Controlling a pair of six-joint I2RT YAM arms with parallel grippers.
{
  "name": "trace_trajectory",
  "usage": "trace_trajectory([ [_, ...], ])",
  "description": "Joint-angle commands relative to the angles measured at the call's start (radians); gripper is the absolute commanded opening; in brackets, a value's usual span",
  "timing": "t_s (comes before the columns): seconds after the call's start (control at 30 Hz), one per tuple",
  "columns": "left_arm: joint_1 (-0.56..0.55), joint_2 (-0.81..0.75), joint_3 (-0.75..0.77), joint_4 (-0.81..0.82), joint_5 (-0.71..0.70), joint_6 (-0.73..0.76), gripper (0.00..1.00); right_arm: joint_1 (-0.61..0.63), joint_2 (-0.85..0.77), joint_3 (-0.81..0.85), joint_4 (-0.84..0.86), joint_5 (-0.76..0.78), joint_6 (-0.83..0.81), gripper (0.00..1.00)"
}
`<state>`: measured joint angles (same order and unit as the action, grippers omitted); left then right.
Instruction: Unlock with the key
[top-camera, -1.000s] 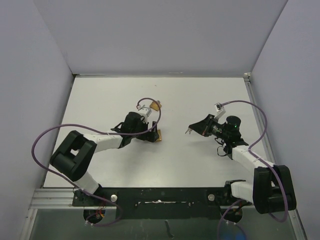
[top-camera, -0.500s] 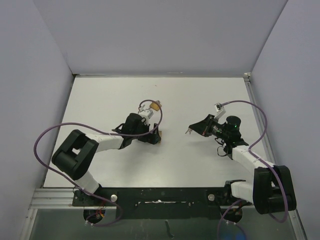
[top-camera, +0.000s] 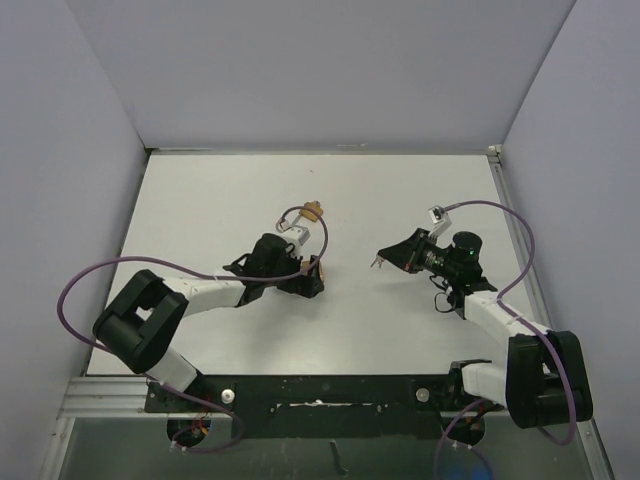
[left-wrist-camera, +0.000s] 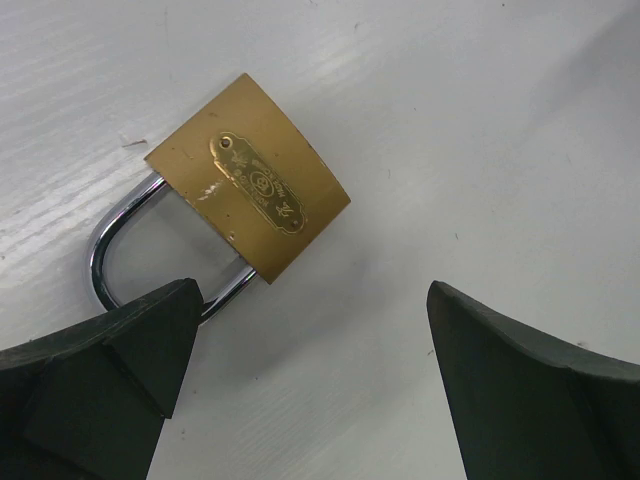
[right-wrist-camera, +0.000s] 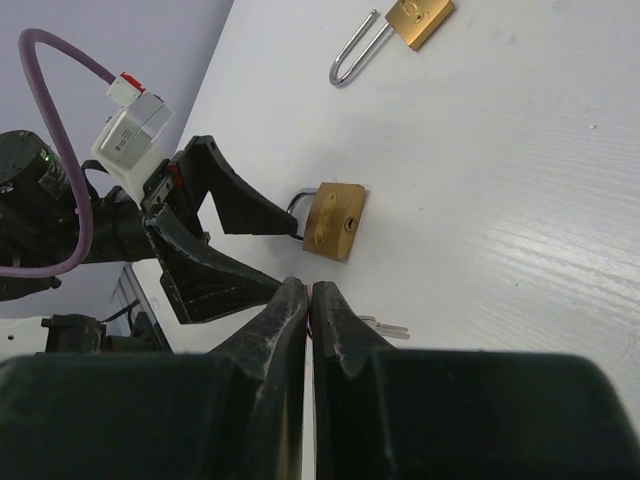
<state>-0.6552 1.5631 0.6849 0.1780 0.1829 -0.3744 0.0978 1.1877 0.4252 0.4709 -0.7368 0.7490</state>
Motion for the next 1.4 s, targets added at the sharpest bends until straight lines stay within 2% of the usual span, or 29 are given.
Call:
trace_trajectory([
  [0.0, -0.032, -0.023, 0.013, 0.009, -0.014, -0.027, 0.98, -0.007, -0.001, 0.004, 0.061, -0.009, 0.001, 0.0],
  [0.3, -0.06, -0.038, 0.023, 0.001, -0.037, -0.027, 0.98, -0.006, -0.009, 0.002, 0.059, -0.009, 0.001, 0.0],
  [0.43, -0.066, -0.062, 0.033, -0.007, -0.088, -0.019, 0.98, -0.006, -0.011, 0.0, 0.061, -0.009, 0.002, 0.0],
  [0.7, -0.067, -0.143, 0.085, -0.01, -0.162, 0.155, 0.98, -0.006, -0.014, -0.002, 0.063, -0.01, 0.004, 0.0],
  [1.03, -0.054, 0.004, 0.205, -0.055, -0.113, 0.426, 0.98, -0.006, -0.03, 0.002, 0.052, -0.018, 0.004, 0.0],
  [1.37, 0.031, 0.141, 0.288, -0.089, -0.002, 0.439, 0.98, -0.007, -0.04, 0.017, 0.03, -0.02, -0.005, 0.0],
])
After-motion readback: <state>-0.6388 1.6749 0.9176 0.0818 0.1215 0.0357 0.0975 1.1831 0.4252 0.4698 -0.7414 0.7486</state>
